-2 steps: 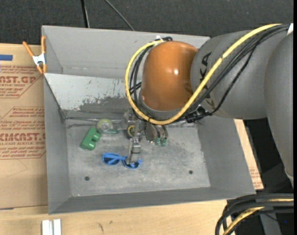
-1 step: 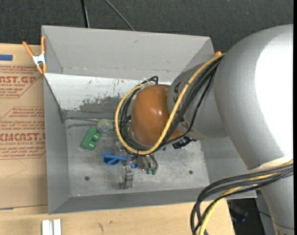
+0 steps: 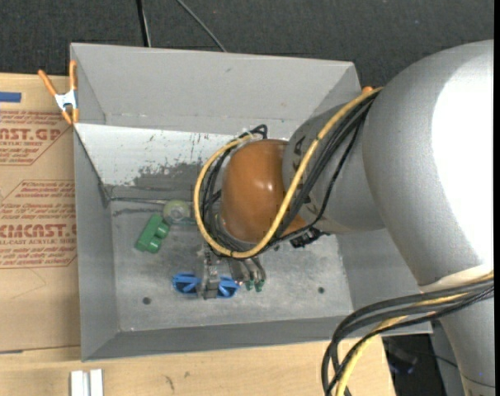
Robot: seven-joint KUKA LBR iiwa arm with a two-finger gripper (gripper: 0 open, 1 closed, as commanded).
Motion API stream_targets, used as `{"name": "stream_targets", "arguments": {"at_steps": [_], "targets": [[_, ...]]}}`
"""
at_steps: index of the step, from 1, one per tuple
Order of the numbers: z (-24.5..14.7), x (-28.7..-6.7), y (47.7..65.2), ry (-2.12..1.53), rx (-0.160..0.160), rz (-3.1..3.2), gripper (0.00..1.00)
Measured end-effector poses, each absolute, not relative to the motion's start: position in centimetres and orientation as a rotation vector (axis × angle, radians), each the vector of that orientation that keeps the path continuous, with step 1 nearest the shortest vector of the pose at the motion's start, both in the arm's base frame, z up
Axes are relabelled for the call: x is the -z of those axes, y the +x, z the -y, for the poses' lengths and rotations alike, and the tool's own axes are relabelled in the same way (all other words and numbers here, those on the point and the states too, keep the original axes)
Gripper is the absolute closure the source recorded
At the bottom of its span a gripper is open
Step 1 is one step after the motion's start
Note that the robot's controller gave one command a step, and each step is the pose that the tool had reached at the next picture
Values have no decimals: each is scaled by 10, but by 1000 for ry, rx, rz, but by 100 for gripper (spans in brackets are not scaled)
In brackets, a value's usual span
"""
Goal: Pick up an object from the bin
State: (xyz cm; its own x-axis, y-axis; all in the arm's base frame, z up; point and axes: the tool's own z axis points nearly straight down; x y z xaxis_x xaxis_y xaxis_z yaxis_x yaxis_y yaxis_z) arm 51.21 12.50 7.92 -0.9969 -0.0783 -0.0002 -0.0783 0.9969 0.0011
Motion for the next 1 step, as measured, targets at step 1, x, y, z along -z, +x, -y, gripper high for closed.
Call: {"name": "stream_targets", "arguments": {"at_steps": [1], "targets": [[-131,-240,524,-300,-3,-3117,100]]}}
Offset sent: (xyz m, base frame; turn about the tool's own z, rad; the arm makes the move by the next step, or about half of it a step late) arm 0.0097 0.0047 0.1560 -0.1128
